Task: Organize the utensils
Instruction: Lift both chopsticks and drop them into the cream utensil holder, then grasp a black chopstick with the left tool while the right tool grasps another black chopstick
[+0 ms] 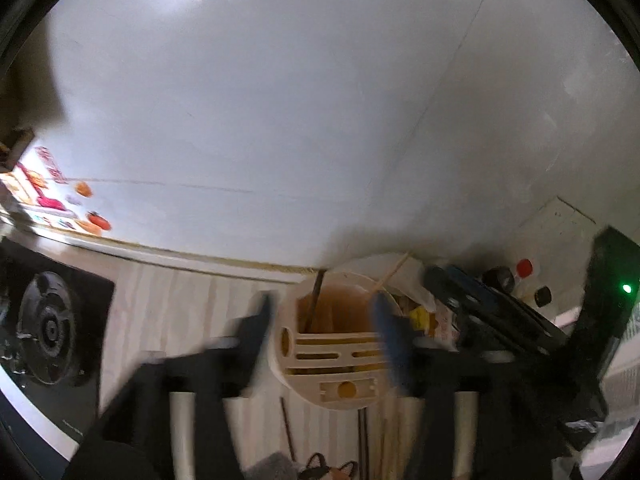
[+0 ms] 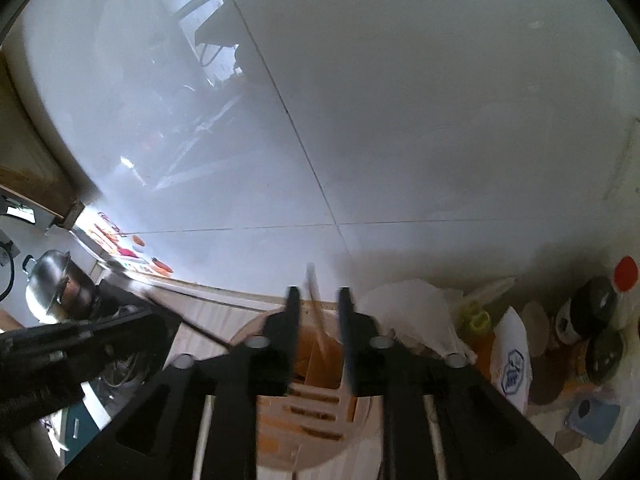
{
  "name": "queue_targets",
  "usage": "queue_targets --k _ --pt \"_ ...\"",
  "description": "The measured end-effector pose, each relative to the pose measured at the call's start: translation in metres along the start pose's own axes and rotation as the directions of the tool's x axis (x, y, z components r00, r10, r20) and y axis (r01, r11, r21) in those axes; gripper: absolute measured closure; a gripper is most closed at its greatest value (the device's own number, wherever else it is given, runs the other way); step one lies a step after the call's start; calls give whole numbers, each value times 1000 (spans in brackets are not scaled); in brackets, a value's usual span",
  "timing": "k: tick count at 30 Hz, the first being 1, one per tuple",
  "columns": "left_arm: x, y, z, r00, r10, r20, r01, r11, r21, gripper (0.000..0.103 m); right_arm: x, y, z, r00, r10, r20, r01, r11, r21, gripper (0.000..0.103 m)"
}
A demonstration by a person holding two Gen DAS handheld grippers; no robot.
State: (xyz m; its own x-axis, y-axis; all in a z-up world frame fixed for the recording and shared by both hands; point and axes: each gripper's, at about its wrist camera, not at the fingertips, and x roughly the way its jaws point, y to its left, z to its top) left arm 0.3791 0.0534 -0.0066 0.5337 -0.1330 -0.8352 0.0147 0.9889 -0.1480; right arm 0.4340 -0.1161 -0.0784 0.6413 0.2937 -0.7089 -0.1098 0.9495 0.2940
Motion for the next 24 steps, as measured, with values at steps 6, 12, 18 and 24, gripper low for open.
queue_targets --k 6,12,18,24 --pt "-24 14 -22 990 88 107 -87 996 -14 4 -48 -12 -11 999 -31 43 30 999 44 53" --pt "-26 21 -58 980 154 126 -155 988 -2 0 -86 -10 -40 988 -129 90 125 991 48 35" --pt "-1 25 -103 971 231 57 -232 973 14 0 -102 -10 -83 981 -161 105 154 986 68 11" --pt "47 39 -159 961 254 -111 -256 967 -3 0 -78 -24 -135 982 -184 -34 186 978 97 11"
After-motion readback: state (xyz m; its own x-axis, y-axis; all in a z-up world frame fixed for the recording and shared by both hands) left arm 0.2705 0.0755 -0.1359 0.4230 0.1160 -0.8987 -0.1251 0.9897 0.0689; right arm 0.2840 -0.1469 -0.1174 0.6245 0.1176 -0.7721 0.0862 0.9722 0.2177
